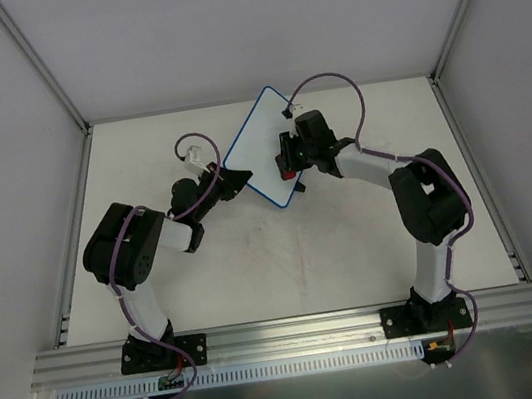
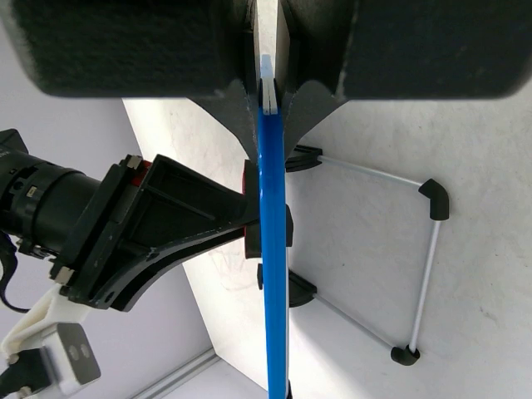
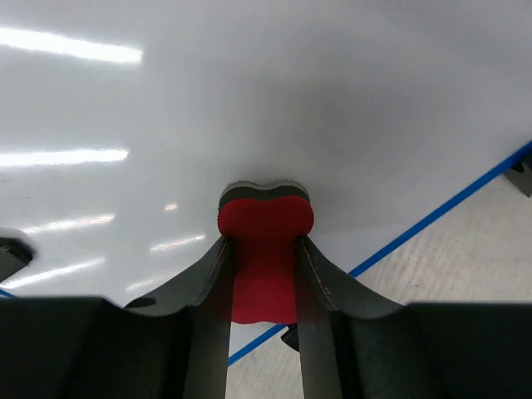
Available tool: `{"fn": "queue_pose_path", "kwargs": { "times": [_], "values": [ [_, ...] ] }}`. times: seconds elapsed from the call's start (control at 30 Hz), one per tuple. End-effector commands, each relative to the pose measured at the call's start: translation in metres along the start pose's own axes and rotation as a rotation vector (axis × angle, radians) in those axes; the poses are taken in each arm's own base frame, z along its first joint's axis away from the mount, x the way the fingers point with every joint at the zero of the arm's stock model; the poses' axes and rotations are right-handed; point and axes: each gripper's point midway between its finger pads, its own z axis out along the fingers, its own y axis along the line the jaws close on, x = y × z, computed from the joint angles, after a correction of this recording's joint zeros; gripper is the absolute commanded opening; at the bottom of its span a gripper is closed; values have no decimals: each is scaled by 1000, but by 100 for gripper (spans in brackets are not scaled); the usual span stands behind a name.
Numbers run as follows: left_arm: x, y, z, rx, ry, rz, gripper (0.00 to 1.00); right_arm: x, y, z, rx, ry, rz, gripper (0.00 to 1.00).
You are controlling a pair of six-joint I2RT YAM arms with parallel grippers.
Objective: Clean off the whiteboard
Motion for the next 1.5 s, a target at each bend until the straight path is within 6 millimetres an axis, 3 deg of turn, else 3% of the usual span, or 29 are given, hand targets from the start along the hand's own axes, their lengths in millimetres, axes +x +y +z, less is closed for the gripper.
{"fn": "queue_pose_path", "kwargs": {
  "times": [0.0,0.17,0.23,0.33,0.43,0.6,0.73,0.77,0.87,1.07,1.17,1.3,1.47],
  "values": [
    [-42,-98,-6,397,-164,159,0,46,-32,-4,143,152,1,0],
    [-42,-98,-6,395,-164,156,0,13,-16,-36,101,74,-9,0],
    [-42,-97,-6,392,-166,155,0,-8,-6,-60,82,11,-18,0],
    [-43,-97,-6,391,-168,153,0,-19,3,-91,75,-25,-31,0],
    [-43,-97,-5,391,-168,152,0,-11,9,-120,69,-10,-32,0],
    [-42,-95,-5,385,-169,151,0,32,18,-155,62,76,-46,0],
    [-43,-94,-6,381,-172,146,1,87,22,-175,121,179,-58,0],
    [-42,-93,-6,376,-171,143,3,111,18,-180,147,233,-57,0],
    [-43,-88,-6,361,-177,130,7,145,18,-194,165,278,-94,0],
    [-43,-84,-8,349,-178,113,12,181,30,-212,137,286,-103,0],
    [-43,-84,-9,347,-177,113,29,193,36,-213,133,304,-128,0],
    [-45,-82,-11,336,-185,107,47,206,46,-204,127,339,-164,0],
    [-45,-82,-14,332,-189,110,54,211,67,-186,106,362,-201,0]
  ]
}}
